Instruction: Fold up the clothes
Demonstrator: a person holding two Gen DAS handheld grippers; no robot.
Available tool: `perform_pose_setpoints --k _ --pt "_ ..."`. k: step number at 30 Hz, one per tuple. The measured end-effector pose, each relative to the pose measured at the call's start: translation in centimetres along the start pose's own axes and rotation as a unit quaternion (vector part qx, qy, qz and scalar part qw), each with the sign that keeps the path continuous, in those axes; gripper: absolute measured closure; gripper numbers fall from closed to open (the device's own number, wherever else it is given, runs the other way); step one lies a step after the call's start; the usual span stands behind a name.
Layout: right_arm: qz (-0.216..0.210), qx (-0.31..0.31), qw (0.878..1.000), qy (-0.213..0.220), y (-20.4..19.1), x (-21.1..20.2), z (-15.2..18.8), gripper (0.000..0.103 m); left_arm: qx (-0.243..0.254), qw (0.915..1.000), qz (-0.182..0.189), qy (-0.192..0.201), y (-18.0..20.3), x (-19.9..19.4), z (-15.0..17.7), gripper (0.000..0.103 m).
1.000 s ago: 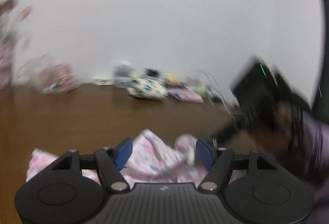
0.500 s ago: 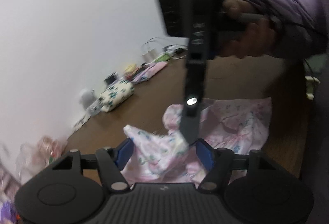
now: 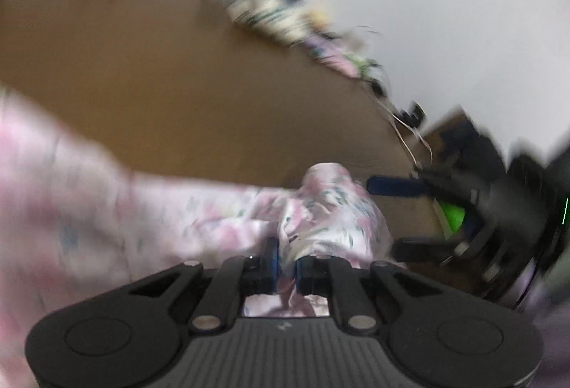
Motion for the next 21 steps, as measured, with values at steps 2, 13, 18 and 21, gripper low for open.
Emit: perform_pose_setpoints --k 2,13,18,21 --pt "0.023 -0.007 1.0 -0.008 0.2 1.0 0.4 0.04 -0.045 0.9989 0.014 -0.005 -0.8 0.2 -0.5 0.095" --pt "0.093 -0.045 0.992 -0.075 -1.4 5.4 2.1 0.075 0.061 0.9907 -0.075 0.096 2.5 -5.6 4.0 0.026" --pt "0.077 -0.037 0.994 -0.073 -1.7 4.2 0.5 0.067 0.029 0.9824 -0.124 0.137 1.5 -9.1 7.2 0.026" --pt "0.056 -0.025 0.998 -0.033 -0.9 2.2 -1.3 0.06 0.019 0.9801 -0.141 0.138 0.8 -10.1 8.1 0.026"
Point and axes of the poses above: each gripper's, at about its wrist camera, not at the fingertips, and x roughly the way its jaws point, y to its right, z to its underside, the point moved 3 cm from there along x, roughly the way its jaws point
